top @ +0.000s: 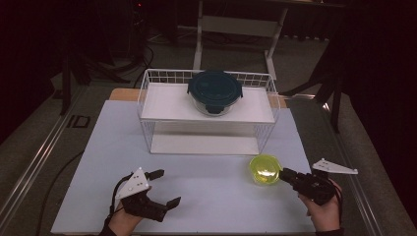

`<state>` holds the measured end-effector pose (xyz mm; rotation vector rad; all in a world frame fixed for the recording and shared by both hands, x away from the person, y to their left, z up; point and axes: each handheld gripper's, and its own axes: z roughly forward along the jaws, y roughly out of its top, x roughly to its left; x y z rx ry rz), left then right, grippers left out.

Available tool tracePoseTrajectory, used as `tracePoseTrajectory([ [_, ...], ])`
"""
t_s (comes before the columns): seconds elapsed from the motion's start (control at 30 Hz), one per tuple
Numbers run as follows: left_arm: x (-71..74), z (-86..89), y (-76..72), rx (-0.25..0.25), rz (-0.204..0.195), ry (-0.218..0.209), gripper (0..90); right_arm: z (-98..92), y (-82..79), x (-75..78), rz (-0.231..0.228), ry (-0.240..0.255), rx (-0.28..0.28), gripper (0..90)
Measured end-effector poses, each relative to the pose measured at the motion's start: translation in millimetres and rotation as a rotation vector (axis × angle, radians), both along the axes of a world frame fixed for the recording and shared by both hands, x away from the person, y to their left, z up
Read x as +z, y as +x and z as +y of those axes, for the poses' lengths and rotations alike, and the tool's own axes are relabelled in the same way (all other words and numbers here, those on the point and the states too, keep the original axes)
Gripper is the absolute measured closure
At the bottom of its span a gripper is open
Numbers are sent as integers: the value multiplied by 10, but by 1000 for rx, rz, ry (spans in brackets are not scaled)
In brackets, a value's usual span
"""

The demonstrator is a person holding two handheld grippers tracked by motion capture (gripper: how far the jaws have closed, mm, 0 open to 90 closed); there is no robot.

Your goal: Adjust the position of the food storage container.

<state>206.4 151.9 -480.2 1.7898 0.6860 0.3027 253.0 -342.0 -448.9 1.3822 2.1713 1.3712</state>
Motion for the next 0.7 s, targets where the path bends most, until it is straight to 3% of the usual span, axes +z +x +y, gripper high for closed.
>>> tracePoseTrajectory([
  [0.1, 5, 0, 1, -11, -1, -11, 0, -132, 39, -108, 26, -17, -51, 895],
  [0.23, 3, 0, -6, -29, 0, -31, 0, -241, 148, -280, 68, -23, -106, 899],
  [0.47, -19, -6, -11, -40, -4, -30, 0, -206, 364, -582, 137, -48, -114, 900],
  [0.7, -21, -13, -24, -50, -22, -20, 0, -155, 476, -722, 164, -35, -97, 900],
])
